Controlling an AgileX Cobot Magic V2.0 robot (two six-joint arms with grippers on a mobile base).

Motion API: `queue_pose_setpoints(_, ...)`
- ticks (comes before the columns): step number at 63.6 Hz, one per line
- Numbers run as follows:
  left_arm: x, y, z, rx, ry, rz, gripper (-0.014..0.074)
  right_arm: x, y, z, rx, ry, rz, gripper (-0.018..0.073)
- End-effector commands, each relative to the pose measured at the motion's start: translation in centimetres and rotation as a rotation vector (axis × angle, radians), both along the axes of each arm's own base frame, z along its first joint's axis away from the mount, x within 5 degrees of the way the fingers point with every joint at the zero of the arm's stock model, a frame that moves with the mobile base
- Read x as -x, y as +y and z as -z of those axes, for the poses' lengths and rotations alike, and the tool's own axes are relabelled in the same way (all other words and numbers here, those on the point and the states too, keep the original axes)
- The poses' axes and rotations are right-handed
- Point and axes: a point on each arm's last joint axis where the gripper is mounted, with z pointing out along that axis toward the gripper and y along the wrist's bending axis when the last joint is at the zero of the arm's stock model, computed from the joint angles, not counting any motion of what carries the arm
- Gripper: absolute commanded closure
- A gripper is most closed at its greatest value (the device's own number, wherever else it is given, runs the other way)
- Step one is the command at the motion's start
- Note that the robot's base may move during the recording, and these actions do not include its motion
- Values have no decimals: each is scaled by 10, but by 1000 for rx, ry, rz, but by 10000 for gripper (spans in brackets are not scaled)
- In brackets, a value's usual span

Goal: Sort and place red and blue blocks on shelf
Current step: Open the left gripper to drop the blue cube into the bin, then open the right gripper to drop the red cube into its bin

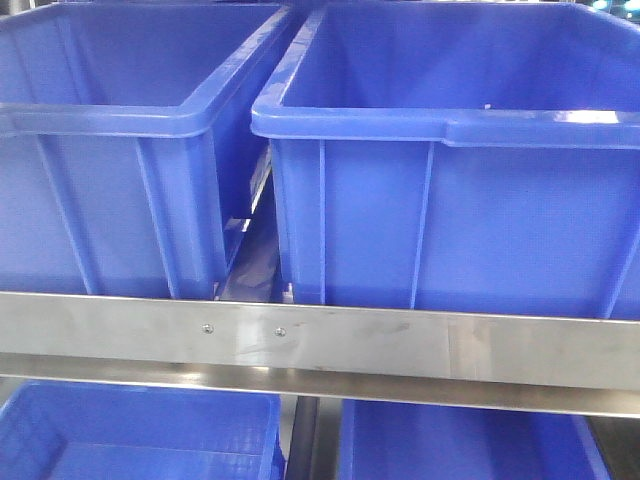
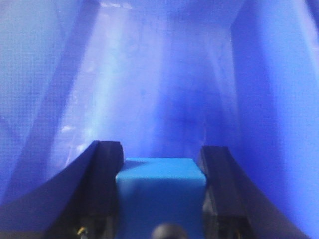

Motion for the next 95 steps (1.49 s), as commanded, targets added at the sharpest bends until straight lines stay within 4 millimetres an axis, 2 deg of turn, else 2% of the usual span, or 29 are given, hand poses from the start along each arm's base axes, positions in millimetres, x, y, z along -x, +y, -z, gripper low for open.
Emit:
queue_pose_setpoints(1, -11, -4, -22, 21, -130, 25, 472, -7, -1, -27, 8, -156, -1, 502)
queue_pose_setpoints(15, -29, -8, -15, 14, -105, 26, 472, -15, 0, -23, 15, -140, -3, 502)
queue_pose_setpoints(34, -31, -9, -11, 10, -87, 24, 468, -18, 0, -19, 16, -131, -4, 495)
queue_pose_setpoints(39, -31, -9, -11, 10, -87, 24, 452, -18, 0, -20, 19, -136, -5, 460)
queue_pose_setpoints(46, -31, -9, -11, 10, -87, 24, 353, -19, 0, -20, 20, -137, -5, 351)
queue_pose_setpoints(54, -31, -9, -11, 10, -87, 24, 182, -19, 0, -20, 22, -141, -6, 211)
queue_pose_setpoints(58, -31, -9, -11, 9, -85, 24, 111, -19, 0, -20, 23, -143, -6, 175)
queue_pose_setpoints(61, -31, -8, -11, 8, -83, 23, 92, -19, 0, -21, 24, -145, -7, 163)
queue_pose_setpoints(95, -30, -7, -8, -1, -48, 14, 92, -19, 0, -21, 24, -150, -7, 166)
